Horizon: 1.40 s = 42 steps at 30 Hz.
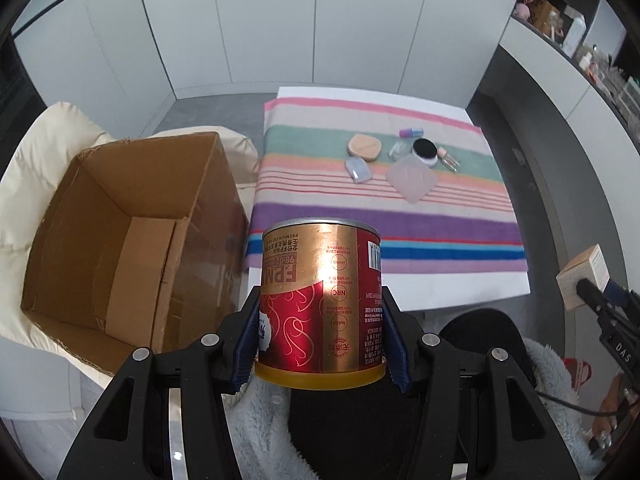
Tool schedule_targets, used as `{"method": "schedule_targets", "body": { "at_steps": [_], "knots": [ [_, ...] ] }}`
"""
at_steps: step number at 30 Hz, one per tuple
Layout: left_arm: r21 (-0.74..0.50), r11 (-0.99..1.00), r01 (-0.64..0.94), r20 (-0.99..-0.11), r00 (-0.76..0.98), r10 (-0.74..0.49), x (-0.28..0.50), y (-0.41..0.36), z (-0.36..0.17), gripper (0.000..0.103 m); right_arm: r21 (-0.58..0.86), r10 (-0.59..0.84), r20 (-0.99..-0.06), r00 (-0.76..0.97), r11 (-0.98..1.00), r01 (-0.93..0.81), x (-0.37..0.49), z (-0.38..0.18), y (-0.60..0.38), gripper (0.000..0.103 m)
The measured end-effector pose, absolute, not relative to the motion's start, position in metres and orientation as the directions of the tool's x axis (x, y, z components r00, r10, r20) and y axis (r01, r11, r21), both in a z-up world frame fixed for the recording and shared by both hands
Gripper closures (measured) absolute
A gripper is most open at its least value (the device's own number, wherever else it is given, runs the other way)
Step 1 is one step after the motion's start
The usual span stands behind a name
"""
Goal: Organize objects
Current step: 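Lift the can and box and carry both toward the cardboard box, then open the left tool over the box while the right tool drops the cream box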
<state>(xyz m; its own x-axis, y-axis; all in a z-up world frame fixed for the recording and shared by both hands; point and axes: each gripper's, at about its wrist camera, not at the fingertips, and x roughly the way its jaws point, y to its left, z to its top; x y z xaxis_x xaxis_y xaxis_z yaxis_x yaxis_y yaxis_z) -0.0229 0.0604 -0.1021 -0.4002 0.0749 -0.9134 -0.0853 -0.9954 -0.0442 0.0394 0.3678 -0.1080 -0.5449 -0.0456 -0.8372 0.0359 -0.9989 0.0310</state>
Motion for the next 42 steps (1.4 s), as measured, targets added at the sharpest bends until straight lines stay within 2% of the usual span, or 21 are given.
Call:
{"method": "schedule_targets", "body": {
  "at_steps": [7,16,34,42],
  "knots": [
    [-0.003,-0.999,-0.051,-0.896,-0.444,0.026,-0.025,0.050,-0.091,0.049,0.048,-0.059,-0.834,-0.548,-0.998,0.034,0.031,-0.103,0.368,0.045],
    [-0.015,-0.999,0.034,-0.890,-0.456,-0.002,-0.035,0.014,-0.085,0.048,0.041,-0.082,-0.824,-0.561,-0.996,0.085,0.009,-0.093,0.337,0.045],
    [-0.032,-0.956,0.293,-0.883,-0.456,-0.110,-0.051,-0.077,-0.085,0.048,0.056,-0.316,-0.806,-0.500,-0.883,0.467,-0.040,-0.084,0.161,0.045],
    [-0.069,-0.876,0.477,-0.912,-0.387,-0.139,-0.050,-0.133,-0.103,0.048,0.048,-0.391,-0.808,-0.440,-0.789,0.613,-0.050,-0.087,0.065,0.045]
  ]
}}
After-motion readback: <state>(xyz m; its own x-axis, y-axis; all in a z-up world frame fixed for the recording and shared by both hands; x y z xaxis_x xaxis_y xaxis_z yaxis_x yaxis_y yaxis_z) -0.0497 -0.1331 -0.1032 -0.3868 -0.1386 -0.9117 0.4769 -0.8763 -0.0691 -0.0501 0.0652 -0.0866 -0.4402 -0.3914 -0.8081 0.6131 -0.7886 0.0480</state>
